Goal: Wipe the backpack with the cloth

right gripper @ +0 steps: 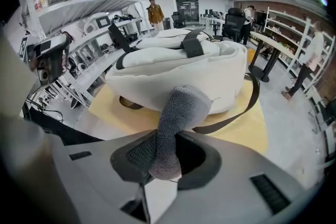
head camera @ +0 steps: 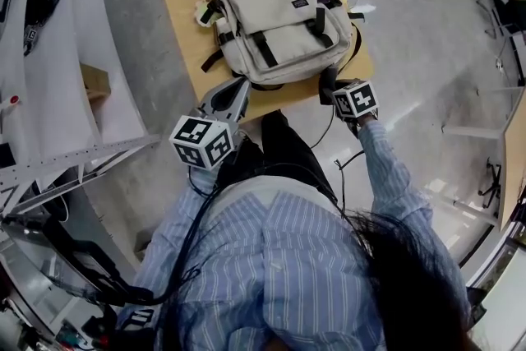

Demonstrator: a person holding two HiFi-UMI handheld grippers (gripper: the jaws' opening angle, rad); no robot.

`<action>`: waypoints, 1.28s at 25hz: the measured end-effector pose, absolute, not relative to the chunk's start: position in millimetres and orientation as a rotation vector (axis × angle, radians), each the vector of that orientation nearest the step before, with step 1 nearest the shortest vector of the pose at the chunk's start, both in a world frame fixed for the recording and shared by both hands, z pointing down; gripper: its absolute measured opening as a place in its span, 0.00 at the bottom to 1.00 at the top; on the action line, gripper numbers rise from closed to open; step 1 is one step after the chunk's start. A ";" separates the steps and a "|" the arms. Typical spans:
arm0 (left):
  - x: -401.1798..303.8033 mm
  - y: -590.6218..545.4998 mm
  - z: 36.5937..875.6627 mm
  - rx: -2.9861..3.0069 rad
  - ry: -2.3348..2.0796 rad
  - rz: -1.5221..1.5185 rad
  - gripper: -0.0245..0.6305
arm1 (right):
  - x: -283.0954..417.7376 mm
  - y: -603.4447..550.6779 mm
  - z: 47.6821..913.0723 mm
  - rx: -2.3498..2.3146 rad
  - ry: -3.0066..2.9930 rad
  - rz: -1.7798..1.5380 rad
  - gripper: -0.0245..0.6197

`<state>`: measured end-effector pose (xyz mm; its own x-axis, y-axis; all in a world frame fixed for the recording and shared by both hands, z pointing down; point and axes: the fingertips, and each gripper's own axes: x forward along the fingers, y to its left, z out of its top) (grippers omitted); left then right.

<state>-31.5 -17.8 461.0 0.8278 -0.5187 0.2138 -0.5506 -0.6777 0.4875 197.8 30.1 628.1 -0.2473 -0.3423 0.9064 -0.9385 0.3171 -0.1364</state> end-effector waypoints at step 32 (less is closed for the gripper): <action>-94.6 -22.3 492.5 2.311 -0.973 0.017 0.04 | 10.6 50.4 590.8 0.763 -2.008 0.958 0.18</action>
